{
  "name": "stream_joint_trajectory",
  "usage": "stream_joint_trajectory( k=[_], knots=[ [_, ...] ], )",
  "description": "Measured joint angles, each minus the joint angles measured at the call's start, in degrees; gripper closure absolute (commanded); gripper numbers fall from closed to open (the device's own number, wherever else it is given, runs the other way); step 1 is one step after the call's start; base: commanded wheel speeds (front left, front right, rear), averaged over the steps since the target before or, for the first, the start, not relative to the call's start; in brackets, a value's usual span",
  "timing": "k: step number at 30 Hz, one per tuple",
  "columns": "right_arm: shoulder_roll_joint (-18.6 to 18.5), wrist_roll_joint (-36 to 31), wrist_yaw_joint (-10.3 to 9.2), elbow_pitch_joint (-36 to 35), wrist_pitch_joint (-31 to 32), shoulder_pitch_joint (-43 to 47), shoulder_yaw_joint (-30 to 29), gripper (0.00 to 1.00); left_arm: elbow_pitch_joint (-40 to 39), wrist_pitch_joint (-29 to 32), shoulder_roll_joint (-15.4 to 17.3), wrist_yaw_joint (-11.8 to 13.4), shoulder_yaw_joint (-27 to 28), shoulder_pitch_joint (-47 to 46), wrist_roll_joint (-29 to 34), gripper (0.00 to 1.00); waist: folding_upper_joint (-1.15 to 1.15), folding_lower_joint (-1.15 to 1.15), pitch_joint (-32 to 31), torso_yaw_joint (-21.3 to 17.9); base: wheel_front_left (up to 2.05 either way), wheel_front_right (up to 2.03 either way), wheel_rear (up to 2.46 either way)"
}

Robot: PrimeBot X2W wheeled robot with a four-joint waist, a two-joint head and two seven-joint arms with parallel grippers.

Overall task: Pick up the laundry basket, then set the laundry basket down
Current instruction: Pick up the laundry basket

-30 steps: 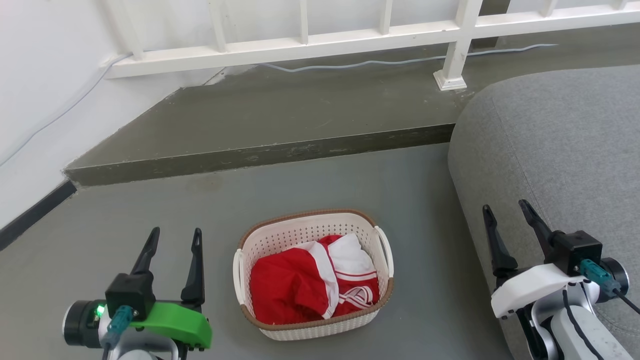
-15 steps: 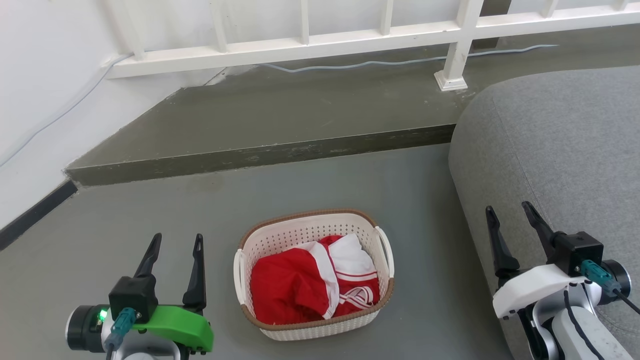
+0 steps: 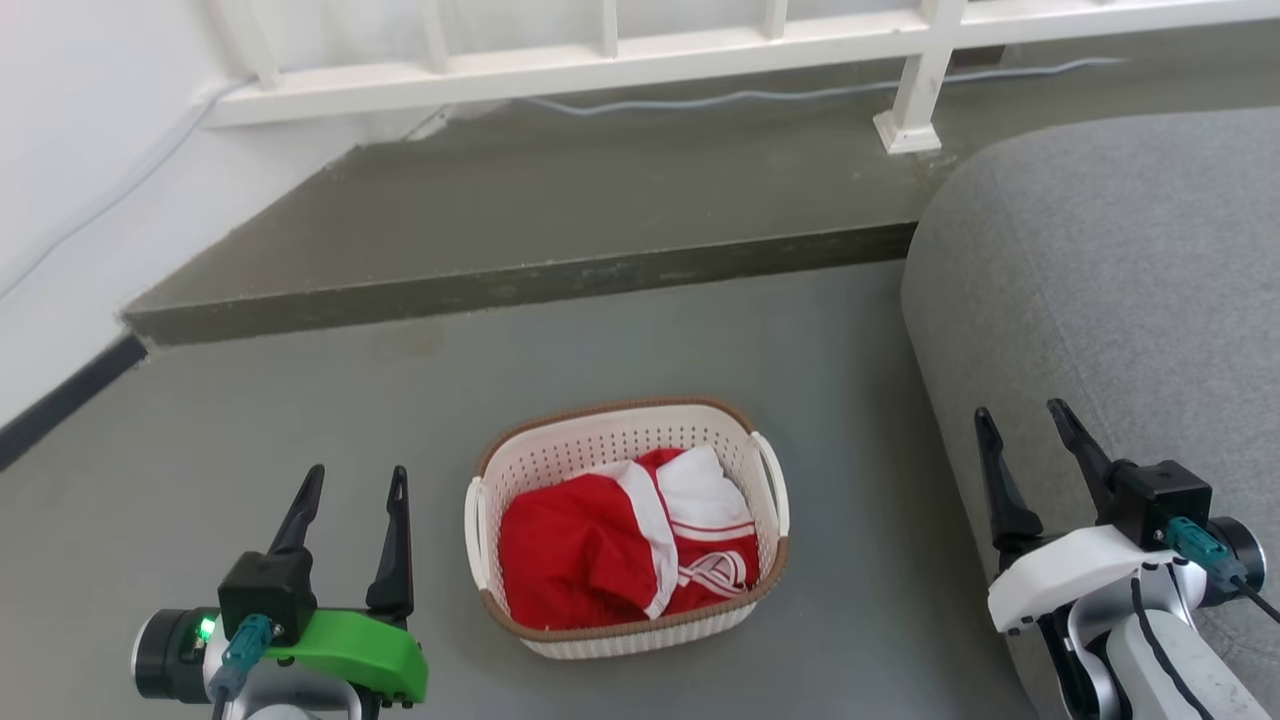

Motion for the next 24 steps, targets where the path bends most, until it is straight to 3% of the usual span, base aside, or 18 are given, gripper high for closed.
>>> stream_joint_trajectory(
  k=[24],
  knots=[
    [0.4, -0.2, -0.08, -1.9, 0.0, -5.1, -1.2, 0.00, -1.9, 0.0, -0.6, -0.6, -0.3, -6.5, 0.3, 0.00, 0.00, 0.00, 13.7, 0.0, 0.00, 0.00, 0.00]
  ],
)
